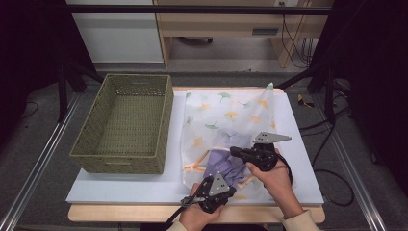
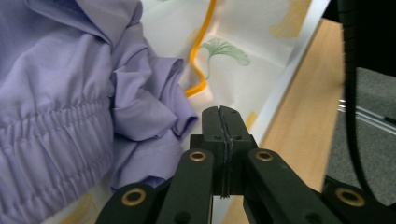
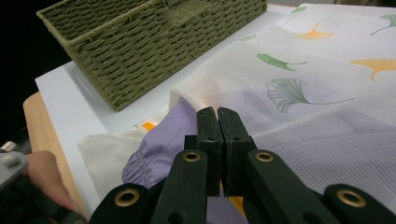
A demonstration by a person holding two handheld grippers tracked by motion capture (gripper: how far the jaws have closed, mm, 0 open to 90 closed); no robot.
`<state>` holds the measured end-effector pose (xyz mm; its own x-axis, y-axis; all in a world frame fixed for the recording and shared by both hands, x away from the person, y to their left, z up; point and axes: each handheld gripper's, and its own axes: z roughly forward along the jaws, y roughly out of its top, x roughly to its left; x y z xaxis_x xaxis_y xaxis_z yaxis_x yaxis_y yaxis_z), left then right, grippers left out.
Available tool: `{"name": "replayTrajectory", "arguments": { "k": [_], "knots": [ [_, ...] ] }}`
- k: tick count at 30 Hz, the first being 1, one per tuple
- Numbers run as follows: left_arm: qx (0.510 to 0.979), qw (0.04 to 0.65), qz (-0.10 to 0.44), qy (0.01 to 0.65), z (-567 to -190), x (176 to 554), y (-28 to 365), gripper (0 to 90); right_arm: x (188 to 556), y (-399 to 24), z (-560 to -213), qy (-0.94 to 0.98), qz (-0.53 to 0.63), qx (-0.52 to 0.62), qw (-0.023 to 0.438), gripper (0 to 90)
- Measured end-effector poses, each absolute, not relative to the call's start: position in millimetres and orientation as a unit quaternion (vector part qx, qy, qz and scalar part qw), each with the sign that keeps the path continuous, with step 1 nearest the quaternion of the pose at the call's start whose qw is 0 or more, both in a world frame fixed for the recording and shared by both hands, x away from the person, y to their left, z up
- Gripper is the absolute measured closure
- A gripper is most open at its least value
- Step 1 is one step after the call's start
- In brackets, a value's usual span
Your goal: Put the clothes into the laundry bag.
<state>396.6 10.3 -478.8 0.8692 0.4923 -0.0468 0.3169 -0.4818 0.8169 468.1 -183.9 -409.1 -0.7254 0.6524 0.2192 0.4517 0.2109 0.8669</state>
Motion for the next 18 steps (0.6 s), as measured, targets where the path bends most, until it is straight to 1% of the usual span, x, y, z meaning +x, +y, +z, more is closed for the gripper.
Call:
{"name": "replayTrajectory", "arguments": {
  "k": [9, 18],
  "knots": [
    [0.867, 0.416, 0.117, 0.247, -483.9, 415.0, 16.6, 90.0, 468.4, -181.9, -410.7, 0.774, 0.514, 0.358, 0.094, 88.8],
    [0.864, 0.407, 0.128, 0.266, -483.7, 429.0, 23.0, 90.0, 468.4, -181.8, -411.1, 0.776, 0.511, 0.357, 0.096, 88.8]
  ]
}}
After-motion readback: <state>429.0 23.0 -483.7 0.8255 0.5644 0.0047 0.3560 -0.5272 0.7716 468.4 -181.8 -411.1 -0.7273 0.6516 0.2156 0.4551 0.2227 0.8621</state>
